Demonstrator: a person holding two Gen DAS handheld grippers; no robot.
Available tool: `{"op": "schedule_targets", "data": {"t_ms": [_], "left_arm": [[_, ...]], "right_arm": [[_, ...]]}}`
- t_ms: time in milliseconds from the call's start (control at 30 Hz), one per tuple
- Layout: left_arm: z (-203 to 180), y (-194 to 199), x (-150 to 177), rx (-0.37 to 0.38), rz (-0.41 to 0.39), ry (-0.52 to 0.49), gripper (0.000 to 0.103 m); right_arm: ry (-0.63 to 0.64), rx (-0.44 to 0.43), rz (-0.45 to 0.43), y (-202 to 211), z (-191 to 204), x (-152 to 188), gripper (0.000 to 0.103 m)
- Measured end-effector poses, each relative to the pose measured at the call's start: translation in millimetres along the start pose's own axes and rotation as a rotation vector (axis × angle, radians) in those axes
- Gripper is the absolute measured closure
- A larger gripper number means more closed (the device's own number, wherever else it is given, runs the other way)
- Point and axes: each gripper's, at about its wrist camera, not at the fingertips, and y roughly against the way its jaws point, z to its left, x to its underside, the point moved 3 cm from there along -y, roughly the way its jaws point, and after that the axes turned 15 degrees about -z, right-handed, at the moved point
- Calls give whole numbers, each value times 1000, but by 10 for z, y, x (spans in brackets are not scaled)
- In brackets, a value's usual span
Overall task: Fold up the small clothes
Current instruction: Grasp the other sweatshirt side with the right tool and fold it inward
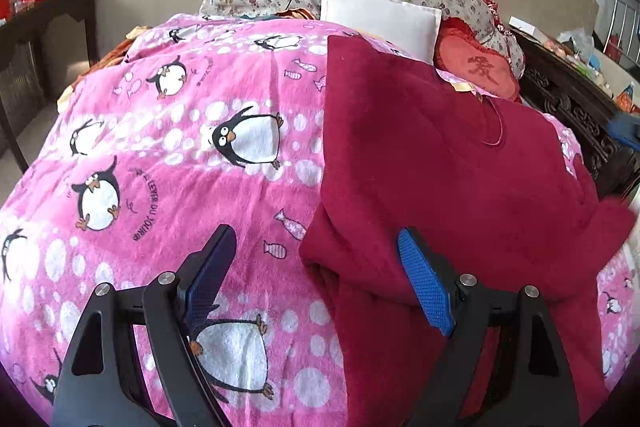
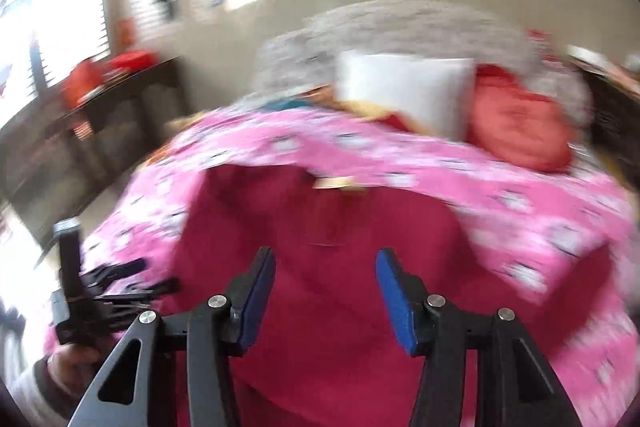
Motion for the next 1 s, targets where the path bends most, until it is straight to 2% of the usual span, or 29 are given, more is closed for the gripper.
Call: {"op": "schedule_targets", "data": {"t_ms": [100,167,233,300,333,367,400,533,600,700,767,867,967,1000], "left_arm": [[1,46,-5,7,-21,-9,20],[18,107,-16,-1,-51,-28,20],[60,145,-34,-10,-70,-29,20],[127,141,-45,-11,-67,-10,20],[163,135,-50,-11,-63,5,20],[208,134,-58,-10,-61,28,20],[249,141,-70,-6,-63,50,20],[304,226,-134,4,-101,88,20],[303,287,-158,6,-128,88,20],[290,319,-179,-9,-153,73,20],[278,298,-168,-2,-150,67,20],[262,221,-129,-15,-115,35,20],[289,222,-126,-4,-118,48,20],[289,239,-131,4,-126,54,20]], "right_arm": [[17,-143,127,-720,351,181,52],[57,-151,196,-1118,483,274,52],[95,-134,210,-1459,529,322,52],[109,-186,195,-1628,560,353,52],[135,-196,185,-1599,573,374,58],[170,-203,171,-1570,607,373,71],[198,-212,157,-1527,650,359,100],[239,-208,88,-1454,784,200,100],[251,-210,26,-1428,879,20,100],[293,-146,-14,-1600,1024,-184,100],[292,-138,-8,-1819,1157,-238,100],[273,-131,44,-2062,1246,-125,99],[183,-192,49,-1809,1128,-115,94],[131,-205,62,-1588,1012,-121,89]]}}
